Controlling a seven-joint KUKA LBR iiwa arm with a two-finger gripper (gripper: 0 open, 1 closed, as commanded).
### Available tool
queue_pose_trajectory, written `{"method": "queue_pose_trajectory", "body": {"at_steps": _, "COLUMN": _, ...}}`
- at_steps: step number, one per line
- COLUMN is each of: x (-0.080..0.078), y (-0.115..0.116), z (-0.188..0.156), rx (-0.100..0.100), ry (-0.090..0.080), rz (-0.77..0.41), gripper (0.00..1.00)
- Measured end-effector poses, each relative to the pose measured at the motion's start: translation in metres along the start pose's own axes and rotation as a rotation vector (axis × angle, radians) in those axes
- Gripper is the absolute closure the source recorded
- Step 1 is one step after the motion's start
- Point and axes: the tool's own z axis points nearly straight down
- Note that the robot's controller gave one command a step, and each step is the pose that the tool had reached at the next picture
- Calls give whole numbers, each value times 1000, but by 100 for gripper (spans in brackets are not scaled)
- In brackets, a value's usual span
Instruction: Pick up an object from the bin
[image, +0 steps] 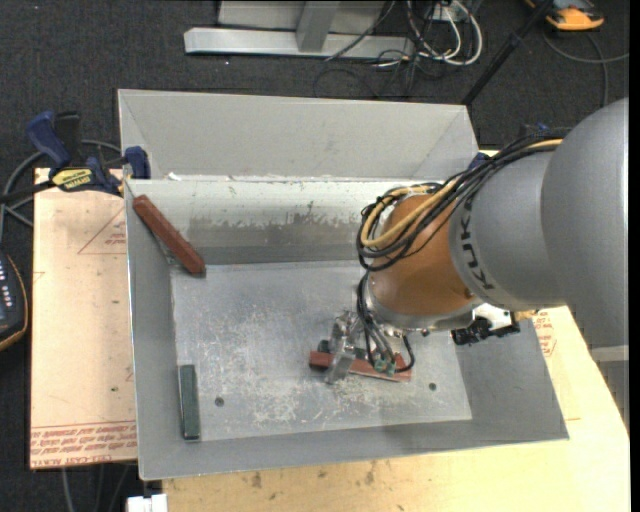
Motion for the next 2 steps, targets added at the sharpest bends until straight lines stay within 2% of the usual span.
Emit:
{"method": "queue_pose_trajectory", "body": {"at_steps": 1, "x": -6, "y": 4, "z": -18, "rx": 10, "ry": 19, "rz": 5, "gripper": 100}}
{"method": "queue_pose_trajectory", "body": {"at_steps": 2, "x": -4, "y": -14, "z": -172, "rx": 9, "ry": 13, "rz": -17, "gripper": 100}}
